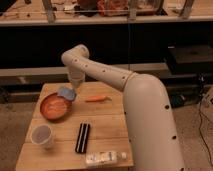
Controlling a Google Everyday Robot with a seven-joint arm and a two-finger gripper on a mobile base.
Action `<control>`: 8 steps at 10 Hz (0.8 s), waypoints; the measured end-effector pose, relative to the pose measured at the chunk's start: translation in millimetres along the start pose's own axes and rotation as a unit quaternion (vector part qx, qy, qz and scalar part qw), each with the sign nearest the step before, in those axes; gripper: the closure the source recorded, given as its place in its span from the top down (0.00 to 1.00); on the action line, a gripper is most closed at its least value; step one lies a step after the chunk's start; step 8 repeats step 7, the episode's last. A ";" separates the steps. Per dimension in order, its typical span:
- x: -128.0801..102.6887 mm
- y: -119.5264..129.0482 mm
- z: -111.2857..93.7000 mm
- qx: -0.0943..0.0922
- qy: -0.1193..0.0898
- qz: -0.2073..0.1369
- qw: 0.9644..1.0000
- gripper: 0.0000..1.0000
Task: Place the white sponge in the ceramic bowl
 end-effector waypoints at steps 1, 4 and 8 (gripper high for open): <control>-6.4 -4.1 0.7 0.000 0.000 -0.005 1.000 0.00; -8.4 -7.0 4.2 -0.001 0.003 -0.011 1.000 0.00; -13.3 -11.1 5.9 0.000 0.002 -0.019 1.000 0.00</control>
